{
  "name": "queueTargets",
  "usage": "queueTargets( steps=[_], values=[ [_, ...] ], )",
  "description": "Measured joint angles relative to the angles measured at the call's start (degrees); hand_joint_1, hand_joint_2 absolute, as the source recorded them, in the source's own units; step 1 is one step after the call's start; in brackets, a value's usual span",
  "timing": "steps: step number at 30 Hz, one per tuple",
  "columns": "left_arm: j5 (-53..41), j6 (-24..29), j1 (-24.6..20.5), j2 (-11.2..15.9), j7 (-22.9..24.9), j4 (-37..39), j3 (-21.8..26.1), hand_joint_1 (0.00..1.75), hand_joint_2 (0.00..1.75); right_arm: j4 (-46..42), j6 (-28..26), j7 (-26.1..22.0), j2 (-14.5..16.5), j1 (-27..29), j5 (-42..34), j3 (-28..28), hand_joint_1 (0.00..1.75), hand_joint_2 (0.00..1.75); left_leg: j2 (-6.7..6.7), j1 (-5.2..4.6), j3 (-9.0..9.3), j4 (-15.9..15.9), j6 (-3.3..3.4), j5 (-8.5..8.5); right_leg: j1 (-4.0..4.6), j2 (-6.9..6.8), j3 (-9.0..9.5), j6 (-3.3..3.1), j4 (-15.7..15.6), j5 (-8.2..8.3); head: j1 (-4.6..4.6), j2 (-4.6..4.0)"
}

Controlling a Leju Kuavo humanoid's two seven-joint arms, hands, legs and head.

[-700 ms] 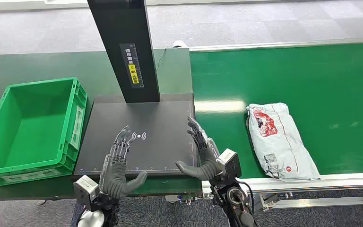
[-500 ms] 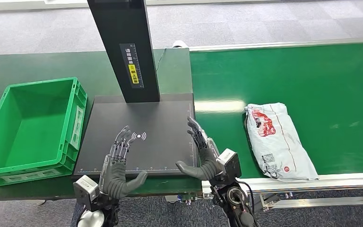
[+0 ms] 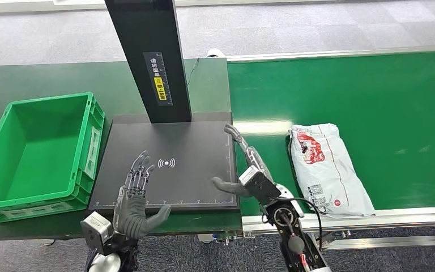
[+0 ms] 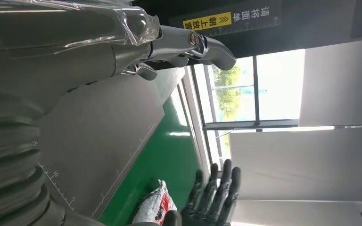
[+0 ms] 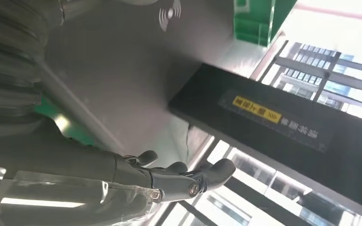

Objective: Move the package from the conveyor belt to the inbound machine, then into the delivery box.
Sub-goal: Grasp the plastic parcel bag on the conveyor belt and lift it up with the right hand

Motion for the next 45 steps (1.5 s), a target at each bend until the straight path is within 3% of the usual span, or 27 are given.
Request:
queueTargets(
  steps=[8,15,23,30,35,45],
  values=[
    [0.1,0.2,0.7,1.1,-0.5,0.1,0.4,0.0,1.75,4.1,-1.3,0.8,-6.9,-10.0,1.9,0.0,0.0,1.75,-0.04,-0.04,0.0,0.0,0.04,0.02,-0.05,-0.01,0.02,0.02,0.0,0.01,0.0,0.0],
    [0.9,1.7,3.0,2.7,-0.4,-0.7,0.4,0.0,1.75,14.5,-7.6,5.2,-11.2,-17.7,5.6,0.0,0.0,1.75,-0.08,-0.04,-0.01,0.0,0.04,0.02,-0.05,-0.04,0.01,0.02,0.0,0.01,-0.01,0.0],
    [1.0,2.3,5.8,3.5,1.7,-4.2,0.5,0.0,1.75,23.4,-12.0,17.0,-12.6,-22.8,14.2,2.7,0.0,1.75,-0.16,-0.04,-0.03,0.0,0.04,0.02,-0.05,-0.11,0.01,0.02,0.0,0.01,-0.01,0.0],
    [0.4,3.6,7.0,3.7,3.4,-6.0,0.3,0.0,1.75,25.7,-7.7,26.3,-13.6,-23.9,20.9,7.6,0.0,1.75,-0.21,-0.05,-0.05,0.0,0.04,0.03,-0.05,-0.16,0.01,0.02,0.0,0.01,0.0,0.0],
    [0.6,4.2,7.1,3.7,3.8,-6.6,0.5,0.0,1.75,26.4,-4.5,28.7,-14.5,-25.4,22.8,10.4,0.0,1.75,-0.21,-0.05,-0.04,0.0,0.05,0.03,-0.05,-0.16,0.01,0.02,0.0,0.01,-0.01,0.0],
    [0.7,4.3,7.1,3.7,3.9,-6.7,0.5,0.0,1.75,26.9,-4.3,28.9,-15.2,-26.0,23.0,12.3,0.0,1.75,-0.21,-0.05,-0.05,0.0,0.05,0.03,-0.05,-0.16,0.01,0.02,0.0,0.01,-0.01,0.0]
  ],
)
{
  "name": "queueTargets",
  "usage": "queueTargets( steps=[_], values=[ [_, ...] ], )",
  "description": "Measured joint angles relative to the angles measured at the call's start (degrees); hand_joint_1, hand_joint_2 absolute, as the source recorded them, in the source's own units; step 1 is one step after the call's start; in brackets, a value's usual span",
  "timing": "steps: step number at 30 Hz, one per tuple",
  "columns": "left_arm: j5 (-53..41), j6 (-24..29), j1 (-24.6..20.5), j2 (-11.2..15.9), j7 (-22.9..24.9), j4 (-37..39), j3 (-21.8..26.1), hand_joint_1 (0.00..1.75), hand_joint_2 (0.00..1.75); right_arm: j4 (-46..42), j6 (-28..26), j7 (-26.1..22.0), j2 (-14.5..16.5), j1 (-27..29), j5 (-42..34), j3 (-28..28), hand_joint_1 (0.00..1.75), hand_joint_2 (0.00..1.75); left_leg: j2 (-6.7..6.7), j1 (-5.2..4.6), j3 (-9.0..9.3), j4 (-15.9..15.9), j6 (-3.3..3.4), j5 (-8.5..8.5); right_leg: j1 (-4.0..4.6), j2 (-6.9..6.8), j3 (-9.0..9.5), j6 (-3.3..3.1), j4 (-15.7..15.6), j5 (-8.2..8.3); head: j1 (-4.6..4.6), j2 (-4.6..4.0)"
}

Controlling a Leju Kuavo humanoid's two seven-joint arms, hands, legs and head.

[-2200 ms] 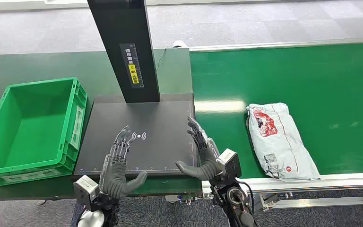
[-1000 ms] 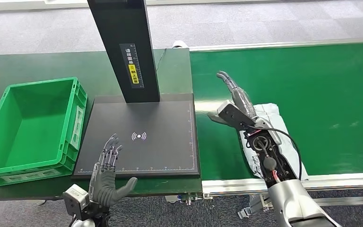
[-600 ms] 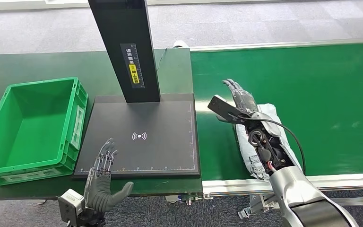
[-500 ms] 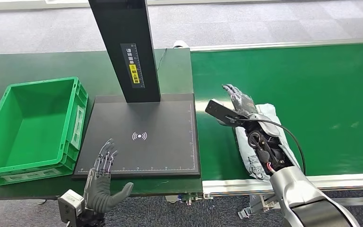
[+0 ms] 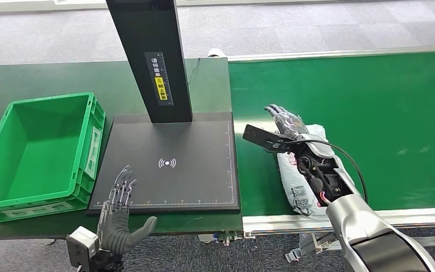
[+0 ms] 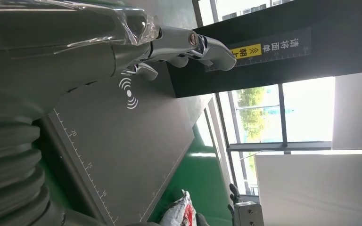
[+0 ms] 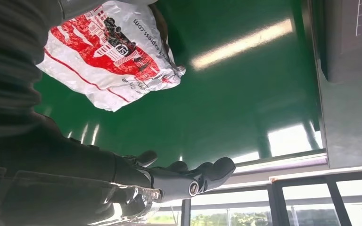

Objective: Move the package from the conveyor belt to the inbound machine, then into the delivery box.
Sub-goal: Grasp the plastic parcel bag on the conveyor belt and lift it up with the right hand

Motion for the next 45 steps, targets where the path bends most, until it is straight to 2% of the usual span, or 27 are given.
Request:
queueTargets(
  steps=[8,17,21,28,35,39,41,42,45],
  values=[
    [-0.2,0.3,0.0,0.0,0.3,0.0,0.1,0.0,1.75,0.8,3.4,2.8,-0.5,-0.2,1.1,0.8,0.0,1.75,0.0,0.0,0.01,0.0,0.0,0.0,0.0,0.0,0.0,0.0,0.0,0.0,0.0,0.0],
    [-0.3,0.9,-0.1,-0.8,0.3,0.0,0.7,0.0,1.75,3.4,3.6,3.2,-1.2,0.4,-1.2,0.2,0.0,1.75,-0.02,0.0,0.02,0.0,0.0,0.0,0.0,-0.02,-0.01,0.0,0.0,0.0,0.0,0.0],
    [-0.4,0.9,0.0,-1.2,0.1,0.0,1.1,0.0,1.75,1.4,1.0,3.6,-1.6,5.6,-1.9,-2.5,0.0,1.75,-0.08,0.0,-0.01,0.0,0.01,-0.01,0.0,-0.1,0.02,0.0,0.0,-0.01,0.01,0.0],
    [-1.2,1.1,0.0,-1.8,-0.3,0.0,2.0,0.0,1.75,-5.4,1.0,5.8,-0.9,14.8,0.2,-8.3,0.0,1.75,-0.06,0.0,-0.03,0.0,0.01,-0.02,0.0,-0.1,0.01,0.0,0.0,-0.02,0.0,0.0],
    [-1.2,1.0,0.1,-2.4,-0.3,0.0,2.7,0.0,1.75,-13.4,3.3,3.4,2.7,22.9,-1.4,-13.3,0.0,1.75,-0.06,0.01,-0.02,0.0,0.01,-0.01,0.01,-0.1,0.01,0.0,0.0,-0.02,-0.01,0.0],
    [-1.3,1.0,0.1,-2.7,-0.3,-0.1,3.2,0.0,1.75,-16.9,3.7,3.8,4.7,26.5,-1.2,-15.1,0.0,1.75,-0.07,0.0,-0.03,0.0,0.01,-0.01,0.01,-0.1,0.01,0.03,0.0,-0.06,-0.01,0.0],
    [-1.5,0.9,0.2,-2.9,-0.3,-0.2,3.5,0.0,1.75,-17.8,3.7,4.0,5.3,27.3,-0.9,-16.0,0.09,1.75,-0.07,0.0,-0.03,0.0,0.01,-0.01,0.0,-0.1,0.02,0.04,0.0,-0.06,0.01,0.0],
    [-1.6,0.9,0.2,-2.9,-0.3,-0.2,3.7,0.0,1.75,-18.1,3.7,4.2,5.6,27.6,-0.7,-16.5,0.22,1.75,-0.06,-0.01,-0.03,0.0,0.02,-0.01,-0.01,-0.1,0.02,0.04,0.0,-0.06,0.01,0.0],
    [-1.8,0.8,0.2,-3.1,-0.3,-0.2,4.0,0.0,1.75,-18.5,4.3,5.1,6.1,27.8,0.1,-17.8,1.15,1.75,-0.07,-0.02,-0.01,0.0,0.02,-0.01,-0.02,-0.1,0.03,0.04,0.0,-0.06,0.0,0.0]
  ],
)
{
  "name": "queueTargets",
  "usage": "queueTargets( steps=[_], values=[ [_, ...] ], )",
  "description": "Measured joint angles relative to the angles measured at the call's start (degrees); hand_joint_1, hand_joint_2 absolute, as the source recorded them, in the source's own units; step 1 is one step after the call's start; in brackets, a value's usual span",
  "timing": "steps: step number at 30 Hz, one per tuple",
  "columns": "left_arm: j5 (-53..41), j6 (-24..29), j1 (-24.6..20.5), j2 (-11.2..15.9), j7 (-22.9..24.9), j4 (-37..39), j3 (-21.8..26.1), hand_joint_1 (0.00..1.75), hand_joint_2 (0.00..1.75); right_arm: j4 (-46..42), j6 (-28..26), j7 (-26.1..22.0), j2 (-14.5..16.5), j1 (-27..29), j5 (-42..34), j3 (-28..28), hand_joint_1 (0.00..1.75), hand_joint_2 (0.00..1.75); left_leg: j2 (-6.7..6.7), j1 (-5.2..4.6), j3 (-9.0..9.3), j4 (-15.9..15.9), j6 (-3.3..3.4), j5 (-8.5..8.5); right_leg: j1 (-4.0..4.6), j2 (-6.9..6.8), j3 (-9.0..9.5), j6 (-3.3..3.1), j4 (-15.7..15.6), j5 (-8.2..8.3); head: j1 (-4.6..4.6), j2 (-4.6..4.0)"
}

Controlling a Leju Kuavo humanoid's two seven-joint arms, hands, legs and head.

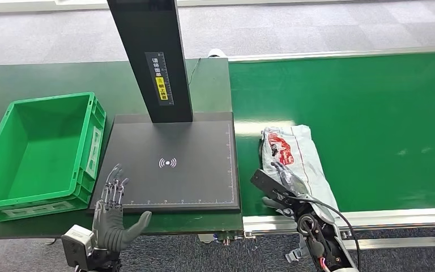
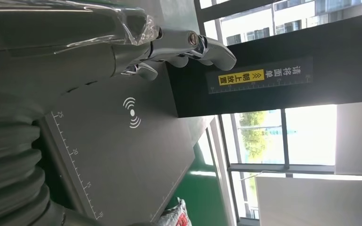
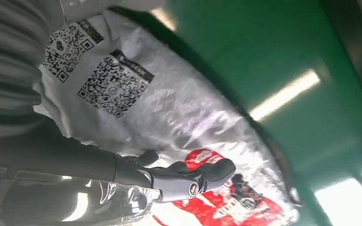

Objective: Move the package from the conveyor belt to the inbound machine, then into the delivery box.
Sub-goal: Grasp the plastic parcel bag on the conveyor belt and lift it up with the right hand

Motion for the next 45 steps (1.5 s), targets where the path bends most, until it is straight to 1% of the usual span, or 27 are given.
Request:
queueTargets(
  steps=[1,3,4,6,22,27,31,35,39,45],
  values=[
    [-0.1,0.0,0.0,-0.1,0.0,0.0,0.1,0.0,1.75,0.0,0.3,0.3,0.2,0.0,0.3,-0.4,1.44,1.75,0.0,0.0,0.01,0.0,0.0,0.0,0.0,0.0,0.0,0.0,0.0,0.0,0.0,0.0],
    [-0.3,-0.1,-0.1,-0.2,0.0,0.0,0.3,0.0,1.75,0.0,0.6,0.5,0.5,0.0,0.7,-1.0,1.67,1.75,0.0,0.0,0.02,0.0,0.0,0.0,0.0,0.0,0.0,0.0,0.0,0.0,0.0,0.0],
    [-0.4,-0.2,-0.1,-0.3,0.0,0.0,0.3,0.0,1.75,0.0,0.7,0.5,0.6,0.0,0.9,-1.2,1.72,1.75,0.0,0.0,0.02,0.0,0.0,0.0,0.0,0.0,0.0,0.0,0.0,0.0,0.0,0.0],
    [-0.5,-0.3,-0.1,-0.4,0.0,0.0,0.4,0.0,1.75,0.0,0.8,0.5,0.9,0.0,1.1,-1.6,1.75,1.75,0.0,0.0,0.03,0.0,0.0,0.0,0.0,0.0,0.0,0.0,0.0,0.0,0.0,0.0],
    [-0.8,-0.6,-0.1,-0.6,0.0,0.0,1.0,0.0,1.75,-1.1,1.9,1.3,1.8,0.7,2.0,-3.2,1.75,1.75,0.01,0.0,0.02,0.0,0.0,0.0,0.0,0.0,0.0,0.0,0.0,0.0,0.0,0.0],
    [-0.9,-0.6,0.1,-0.6,0.1,-0.3,1.1,0.0,1.75,-2.7,1.1,-0.1,2.0,0.7,2.0,-3.2,1.75,1.75,0.0,0.0,0.01,0.0,0.0,0.0,0.0,0.0,0.0,0.0,0.0,0.0,0.0,0.0],
    [-0.9,-0.6,0.5,-0.6,0.1,-0.7,1.3,0.0,1.75,-5.2,-0.3,-2.3,2.2,0.7,1.4,-3.2,1.75,1.75,0.0,0.0,0.01,0.0,0.0,0.0,0.0,0.0,0.0,0.0,0.0,0.0,0.01,0.0],
    [-0.9,-0.6,1.0,-0.7,0.1,-1.3,1.7,0.0,1.75,-8.8,-2.8,-4.4,2.6,0.8,0.1,-3.2,0.01,1.75,0.01,0.0,0.01,0.0,0.0,0.0,0.0,0.01,0.0,0.0,0.0,0.0,-0.01,0.0],
    [-0.8,-0.6,1.6,-0.9,0.0,-1.9,2.1,0.0,1.75,-12.4,-3.8,-4.0,3.1,0.7,-0.5,-3.7,0.0,1.75,0.0,0.0,0.01,0.0,0.0,0.0,0.0,0.0,0.01,0.0,0.0,0.0,0.01,0.0],
    [-0.8,-0.6,1.6,-1.0,0.0,-2.1,2.4,0.0,1.75,-13.5,-2.4,-1.2,3.2,0.4,1.9,-3.7,0.0,1.75,0.01,0.0,0.01,0.0,0.0,0.0,0.0,0.0,0.01,0.0,0.0,0.0,0.0,0.0]
  ],
)
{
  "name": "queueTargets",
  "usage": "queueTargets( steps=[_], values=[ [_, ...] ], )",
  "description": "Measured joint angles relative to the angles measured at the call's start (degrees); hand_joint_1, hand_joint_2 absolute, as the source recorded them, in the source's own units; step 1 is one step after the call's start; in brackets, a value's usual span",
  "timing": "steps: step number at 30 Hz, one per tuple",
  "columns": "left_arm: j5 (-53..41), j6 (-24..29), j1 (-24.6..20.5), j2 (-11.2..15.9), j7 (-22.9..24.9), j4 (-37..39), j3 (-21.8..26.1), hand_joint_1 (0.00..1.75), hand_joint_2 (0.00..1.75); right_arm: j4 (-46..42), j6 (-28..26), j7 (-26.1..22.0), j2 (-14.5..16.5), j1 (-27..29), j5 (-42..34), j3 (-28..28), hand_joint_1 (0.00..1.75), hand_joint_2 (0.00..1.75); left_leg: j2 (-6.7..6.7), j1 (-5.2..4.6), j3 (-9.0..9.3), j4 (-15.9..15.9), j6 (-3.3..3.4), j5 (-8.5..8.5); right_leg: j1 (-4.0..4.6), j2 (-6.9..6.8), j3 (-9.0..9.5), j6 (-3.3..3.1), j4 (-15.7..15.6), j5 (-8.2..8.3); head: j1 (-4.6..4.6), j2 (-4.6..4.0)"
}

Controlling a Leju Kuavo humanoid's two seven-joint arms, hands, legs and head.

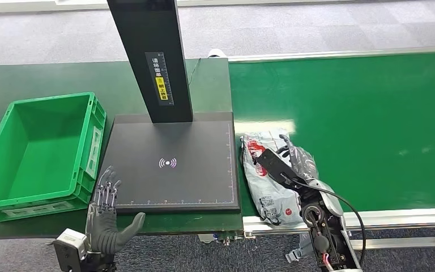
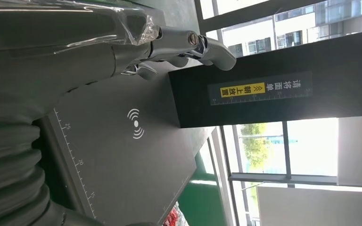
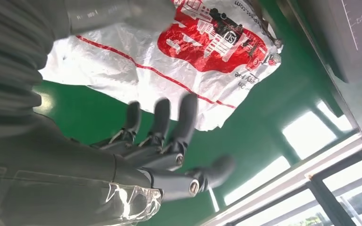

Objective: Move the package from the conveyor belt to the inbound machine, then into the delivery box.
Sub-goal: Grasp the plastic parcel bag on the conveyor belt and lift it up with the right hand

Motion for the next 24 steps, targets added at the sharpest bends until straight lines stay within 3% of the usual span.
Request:
queueTargets(
  steps=[4,12,24],
  values=[
    [-0.1,0.0,-0.9,-0.2,-0.1,0.3,-0.1,0.0,1.75,3.3,3.2,3.3,0.1,-1.6,3.5,1.7,0.0,1.75,0.01,0.0,0.01,0.0,0.0,0.0,0.0,0.0,0.01,0.0,0.0,0.0,0.0,0.0],
    [0.2,1.2,-3.1,-0.4,-0.9,2.4,-1.0,0.0,1.75,17.4,3.9,7.8,1.0,-6.1,5.7,5.3,0.0,1.75,-0.01,0.0,0.01,0.0,0.0,0.02,0.0,0.0,0.0,0.0,0.0,0.0,0.01,0.0],
    [1.0,1.9,-3.9,-0.4,-1.0,4.0,-1.6,0.0,1.75,30.1,4.5,6.9,1.0,-10.3,2.7,5.4,0.0,1.75,-0.01,0.0,0.24,0.0,0.01,0.0,0.0,0.0,0.2,0.01,0.0,-0.01,0.0,0.0]
  ],
)
